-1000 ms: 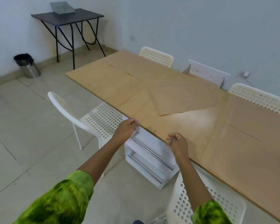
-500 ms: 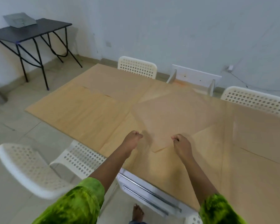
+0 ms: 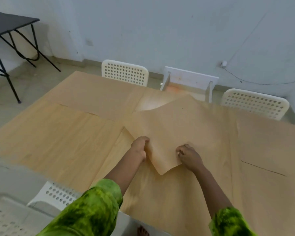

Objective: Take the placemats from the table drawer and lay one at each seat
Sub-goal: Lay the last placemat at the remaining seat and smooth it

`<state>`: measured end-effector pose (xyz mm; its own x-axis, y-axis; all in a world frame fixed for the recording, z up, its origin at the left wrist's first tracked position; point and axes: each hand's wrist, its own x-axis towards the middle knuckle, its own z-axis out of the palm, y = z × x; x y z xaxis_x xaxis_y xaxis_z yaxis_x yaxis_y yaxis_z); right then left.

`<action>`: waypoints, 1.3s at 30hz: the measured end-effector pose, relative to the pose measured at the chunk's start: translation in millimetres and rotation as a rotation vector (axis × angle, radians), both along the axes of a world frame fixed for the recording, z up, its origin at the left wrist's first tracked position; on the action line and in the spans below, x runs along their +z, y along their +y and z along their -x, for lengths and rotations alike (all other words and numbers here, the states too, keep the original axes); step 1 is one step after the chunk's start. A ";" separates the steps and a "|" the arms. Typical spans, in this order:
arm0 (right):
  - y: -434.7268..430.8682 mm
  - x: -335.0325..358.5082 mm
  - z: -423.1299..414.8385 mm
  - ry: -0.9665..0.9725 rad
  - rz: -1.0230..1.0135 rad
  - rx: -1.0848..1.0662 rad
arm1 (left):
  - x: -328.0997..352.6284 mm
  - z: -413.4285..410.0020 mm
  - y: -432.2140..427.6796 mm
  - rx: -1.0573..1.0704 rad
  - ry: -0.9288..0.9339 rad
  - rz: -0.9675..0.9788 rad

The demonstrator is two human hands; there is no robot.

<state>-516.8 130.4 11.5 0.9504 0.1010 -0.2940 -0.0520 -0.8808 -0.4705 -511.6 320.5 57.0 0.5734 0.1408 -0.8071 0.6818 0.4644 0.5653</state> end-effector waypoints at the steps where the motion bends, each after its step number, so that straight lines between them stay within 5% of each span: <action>1: -0.1 -0.7 -2.0 0.009 0.002 -0.006 | -2.0 -1.5 -1.6 0.020 -0.036 0.009; 5: -0.9 0.2 -12.9 0.014 -0.052 -0.079 | -8.0 -10.0 1.6 0.043 -0.243 -0.062; 10: -21.4 6.0 -43.3 -0.026 -0.109 -0.291 | -12.2 -18.7 22.5 -0.148 -0.448 -0.473; 18: -50.8 11.6 -71.6 0.030 0.007 -0.611 | -4.9 -21.8 126.7 -0.126 -0.504 -0.191; 28: 13.7 33.8 -49.6 -0.081 -0.536 -0.759 | 13.0 6.6 260.6 -0.237 -0.533 -0.234; 39: 209.0 38.3 55.2 -0.093 -0.911 -0.847 | 20.5 70.9 455.9 -0.172 -0.500 -0.258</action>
